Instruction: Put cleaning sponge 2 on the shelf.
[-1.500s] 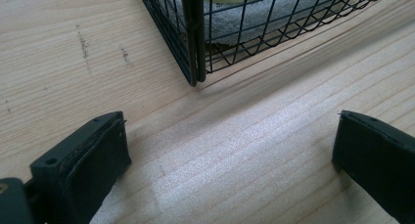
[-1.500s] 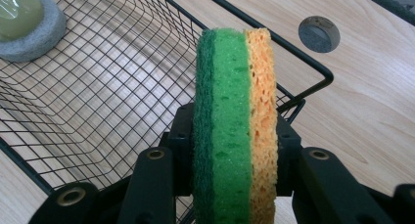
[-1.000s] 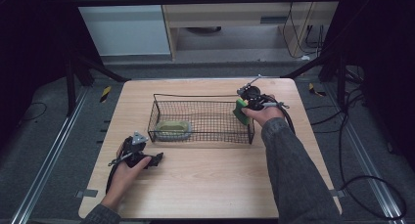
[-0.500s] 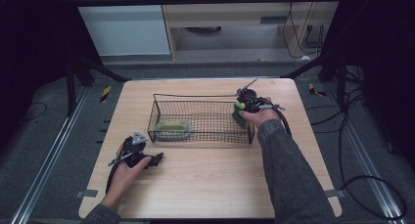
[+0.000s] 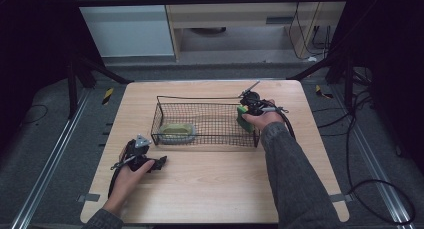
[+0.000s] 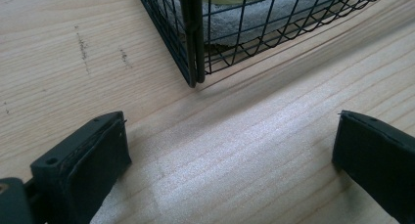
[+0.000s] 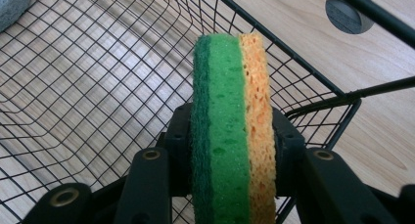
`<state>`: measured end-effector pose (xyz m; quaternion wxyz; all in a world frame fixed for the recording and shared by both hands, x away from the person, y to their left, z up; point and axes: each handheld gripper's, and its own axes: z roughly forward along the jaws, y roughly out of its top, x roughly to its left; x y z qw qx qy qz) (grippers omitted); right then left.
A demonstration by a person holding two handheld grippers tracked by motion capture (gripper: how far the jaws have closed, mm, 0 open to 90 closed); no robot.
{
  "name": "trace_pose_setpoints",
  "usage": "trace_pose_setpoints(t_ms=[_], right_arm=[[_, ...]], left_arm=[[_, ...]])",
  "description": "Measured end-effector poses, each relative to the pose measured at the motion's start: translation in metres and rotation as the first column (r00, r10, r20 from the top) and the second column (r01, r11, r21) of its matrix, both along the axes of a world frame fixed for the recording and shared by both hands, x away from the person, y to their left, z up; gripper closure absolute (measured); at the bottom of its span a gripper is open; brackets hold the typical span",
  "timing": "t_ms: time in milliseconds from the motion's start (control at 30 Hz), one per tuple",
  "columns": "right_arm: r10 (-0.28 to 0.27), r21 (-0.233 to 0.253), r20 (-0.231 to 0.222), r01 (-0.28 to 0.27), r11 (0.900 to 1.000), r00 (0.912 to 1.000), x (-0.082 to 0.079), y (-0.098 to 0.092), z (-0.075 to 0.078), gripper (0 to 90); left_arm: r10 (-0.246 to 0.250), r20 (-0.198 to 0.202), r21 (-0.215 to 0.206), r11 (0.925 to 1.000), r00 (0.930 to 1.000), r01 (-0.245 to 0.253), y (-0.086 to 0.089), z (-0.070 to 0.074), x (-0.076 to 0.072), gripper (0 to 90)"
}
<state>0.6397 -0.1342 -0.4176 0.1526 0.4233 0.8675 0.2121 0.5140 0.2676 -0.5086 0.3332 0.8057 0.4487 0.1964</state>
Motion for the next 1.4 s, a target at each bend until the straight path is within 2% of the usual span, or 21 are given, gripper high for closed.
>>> trace_pose_setpoints(t_ms=[600, 933, 1067, 1200, 1400], right_arm=[[0.001, 0.007, 0.002, -0.001, 1.000, 1.0000, -0.003, 0.001, 0.003, 56.5], [-0.001, 0.013, 0.003, 0.001, 1.000, 1.0000, -0.010, 0.004, 0.009, 49.5], [0.011, 0.010, 0.008, -0.011, 1.000, 0.9999, -0.012, 0.005, 0.012, 51.3], [0.017, 0.003, 0.004, -0.017, 1.000, 0.9998, -0.015, 0.006, 0.016, 58.1], [0.018, 0.014, 0.003, -0.018, 1.000, 0.9998, -0.016, 0.009, 0.019, 56.9]], left_arm=[[-0.003, -0.001, 0.000, 1.0000, 1.0000, 0.003, 0.000, 0.000, 0.000, 0.0], [-0.004, -0.001, 0.001, 1.0000, 1.0000, 0.004, 0.000, 0.000, 0.000, 0.0], [-0.005, -0.001, 0.002, 1.0000, 1.0000, 0.005, 0.000, 0.000, 0.000, 0.0], [-0.004, -0.001, 0.000, 1.0000, 1.0000, 0.004, 0.000, 0.000, 0.000, 0.0], [-0.005, -0.001, 0.002, 1.0000, 1.0000, 0.005, 0.000, 0.000, 0.000, 0.0]])
